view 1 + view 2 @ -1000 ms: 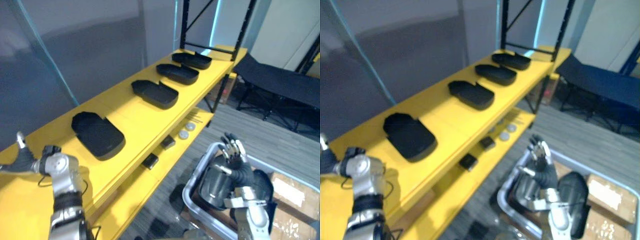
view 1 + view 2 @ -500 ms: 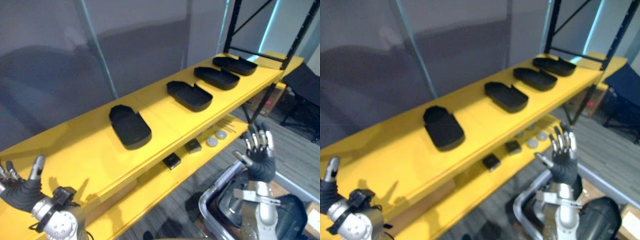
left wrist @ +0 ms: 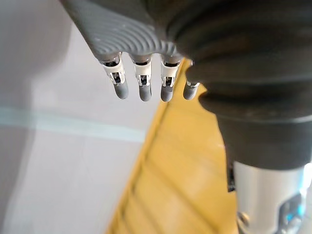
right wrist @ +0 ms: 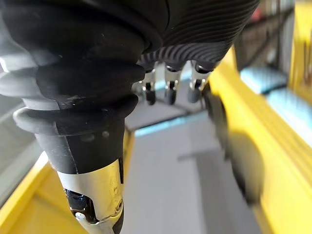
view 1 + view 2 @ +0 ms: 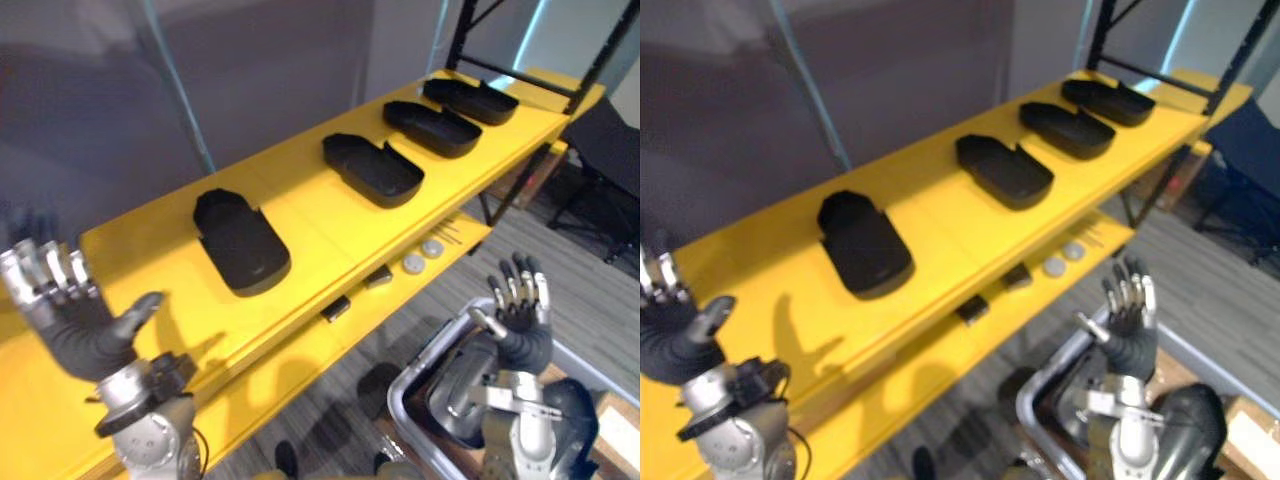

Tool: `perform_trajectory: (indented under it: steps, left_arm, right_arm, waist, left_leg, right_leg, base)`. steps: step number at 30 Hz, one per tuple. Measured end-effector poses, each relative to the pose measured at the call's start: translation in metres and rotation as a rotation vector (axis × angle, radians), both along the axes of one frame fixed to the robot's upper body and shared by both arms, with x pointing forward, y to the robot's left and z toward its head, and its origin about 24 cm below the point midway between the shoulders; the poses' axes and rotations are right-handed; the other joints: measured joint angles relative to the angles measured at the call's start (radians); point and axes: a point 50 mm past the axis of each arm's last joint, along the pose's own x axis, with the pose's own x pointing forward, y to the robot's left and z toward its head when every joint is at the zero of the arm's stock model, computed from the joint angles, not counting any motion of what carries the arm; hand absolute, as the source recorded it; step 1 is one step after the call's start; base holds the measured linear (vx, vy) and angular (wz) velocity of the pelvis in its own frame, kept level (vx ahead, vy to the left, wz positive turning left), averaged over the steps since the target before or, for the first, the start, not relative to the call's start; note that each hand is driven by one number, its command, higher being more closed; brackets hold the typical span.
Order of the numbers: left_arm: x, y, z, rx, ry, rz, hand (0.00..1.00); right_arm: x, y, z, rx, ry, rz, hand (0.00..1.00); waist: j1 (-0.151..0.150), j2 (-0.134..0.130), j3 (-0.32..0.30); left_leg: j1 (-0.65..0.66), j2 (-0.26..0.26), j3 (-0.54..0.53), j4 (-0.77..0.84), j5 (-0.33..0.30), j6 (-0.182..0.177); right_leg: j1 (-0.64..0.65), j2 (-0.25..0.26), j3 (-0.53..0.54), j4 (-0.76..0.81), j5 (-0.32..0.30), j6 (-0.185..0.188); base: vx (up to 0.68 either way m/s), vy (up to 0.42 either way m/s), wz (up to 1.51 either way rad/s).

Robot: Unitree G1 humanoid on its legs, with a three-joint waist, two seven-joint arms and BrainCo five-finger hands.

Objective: Walk over and take plastic housings, then place them on the shelf

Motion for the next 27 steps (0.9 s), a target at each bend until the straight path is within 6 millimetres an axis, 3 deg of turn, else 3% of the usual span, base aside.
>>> perform_trajectory:
  steps: [1,2,3,6,9,10,12,16,18,19,21,23,24,27]
  left_arm:
    - [0.003,-0.007,0.003,0.017,-0.018,-0.046,0.00]
    - [0.003,-0.007,0.003,0.017,-0.018,-0.046,0.00]
    - [0.008,-0.017,0.006,0.021,-0.028,-0.123,0.00]
    - [0.017,-0.032,0.002,0.006,0.003,-0.223,0.00]
    - [0.026,-0.052,-0.003,0.023,0.051,-0.319,0.00]
    - [0.032,-0.066,-0.008,0.046,0.097,-0.387,0.00]
    - [0.034,-0.074,-0.011,0.064,0.117,-0.425,0.00]
    - [0.038,-0.089,-0.010,0.117,0.150,-0.502,0.00]
    - [0.039,-0.088,-0.014,0.148,0.191,-0.504,0.00]
    - [0.039,-0.087,-0.015,0.156,0.199,-0.503,0.00]
    - [0.034,-0.078,-0.023,0.145,0.237,-0.467,0.00]
    - [0.030,-0.068,-0.029,0.122,0.270,-0.427,0.00]
    - [0.028,-0.060,-0.031,0.111,0.283,-0.390,0.00]
    - [0.028,-0.049,-0.032,0.089,0.288,-0.321,0.00]
  right_arm:
    - [-0.005,-0.008,0.000,-0.009,0.009,-0.051,0.00]
    - [-0.005,-0.008,0.000,-0.009,0.009,-0.051,0.00]
    - [-0.018,-0.022,-0.003,-0.022,0.042,-0.141,0.00]
    - [-0.044,-0.039,-0.004,-0.036,0.087,-0.262,0.00]
    - [-0.064,-0.047,-0.009,0.001,0.108,-0.329,0.00]
    - [-0.074,-0.049,-0.011,0.021,0.104,-0.351,0.00]
    - [-0.076,-0.048,-0.010,0.019,0.085,-0.338,0.00]
    - [-0.061,-0.036,-0.006,0.023,0.016,-0.233,0.00]
    - [-0.038,-0.021,0.001,0.039,-0.047,-0.120,0.00]
    - [-0.033,-0.018,0.003,0.040,-0.059,-0.096,0.00]
    - [-0.017,-0.008,0.009,0.011,-0.081,-0.009,0.00]
    - [-0.009,-0.007,0.015,-0.023,-0.095,0.042,0.00]
    - [-0.005,-0.006,0.019,-0.043,-0.106,0.072,0.00]
    - [0.005,-0.002,0.025,-0.025,-0.150,0.129,0.00]
  waist:
    - [-0.019,-0.001,0.000]
    - [-0.019,-0.001,0.000]
    - [-0.043,-0.001,0.001]
    - [-0.081,0.005,0.001]
    - [-0.106,0.008,0.003]
    - [-0.121,0.010,0.004]
    - [-0.132,0.015,0.004]
    - [-0.117,0.020,0.014]
    - [-0.072,0.022,0.017]
    - [-0.064,0.023,0.018]
    - [-0.032,0.024,0.021]
    - [-0.025,0.040,0.033]
    - [-0.009,0.061,0.048]
    - [0.001,0.068,0.101]
  left_leg:
    - [0.002,0.001,0.007,0.000,-0.003,0.000]
    - [0.002,0.001,0.007,0.000,-0.003,0.000]
    - [0.012,0.004,0.036,0.000,-0.014,-0.004]
    - [0.025,0.008,0.083,-0.005,-0.029,-0.006]
    - [0.028,0.012,0.108,-0.005,-0.033,-0.011]
    - [0.037,0.014,0.120,-0.005,-0.035,-0.009]
    - [0.038,0.014,0.127,-0.005,-0.035,-0.009]
    - [0.032,0.001,0.106,0.001,-0.041,-0.017]
    - [0.004,-0.012,-0.002,0.066,-0.102,-0.020]
    - [-0.005,-0.016,-0.014,0.091,-0.122,-0.019]
    - [-0.058,-0.027,-0.084,0.241,-0.220,-0.013]
    - [-0.104,-0.009,-0.114,0.374,-0.290,-0.006]
    - [-0.120,0.001,-0.149,0.448,-0.335,-0.007]
    - [-0.143,0.008,-0.162,0.516,-0.383,0.008]
  right_leg:
    - [-0.004,0.002,0.015,-0.001,0.002,0.001]
    - [-0.004,0.002,0.015,-0.001,0.002,0.001]
    - [-0.009,0.002,0.039,0.000,0.004,0.003]
    - [-0.023,0.004,0.081,0.000,0.004,0.006]
    - [-0.040,0.008,0.109,0.002,0.003,0.007]
    - [-0.039,0.010,0.125,0.005,0.004,0.008]
    - [-0.043,0.011,0.132,0.009,0.005,0.009]
    - [-0.080,0.017,0.178,0.018,0.008,0.011]
    - [-0.108,0.021,0.239,0.013,0.014,0.016]
    - [-0.112,0.020,0.246,0.013,0.015,0.017]
    - [-0.122,0.029,0.292,0.015,0.024,0.012]
    - [-0.121,0.048,0.314,0.017,0.027,0.010]
    - [-0.122,0.065,0.343,0.018,0.031,0.014]
    - [-0.144,0.074,0.350,0.049,0.026,0.014]
  base:
    - [0.01,0.005,-0.30]
    - [0.01,0.015,-0.37]
    - [0.00,0.018,-0.38]
    - [-0.01,0.027,-0.49]
    - [-0.02,0.019,-0.33]
    - [0.01,0.010,-0.25]
    - [0.01,0.010,-0.21]
    - [-0.01,0.017,-0.29]
    - [-0.01,0.019,-0.65]
    - [-0.01,0.045,-0.60]
    - [0.00,0.060,-0.61]
    - [0.02,0.077,-0.58]
    - [0.01,0.130,-0.66]
    - [-0.04,0.128,-0.43]
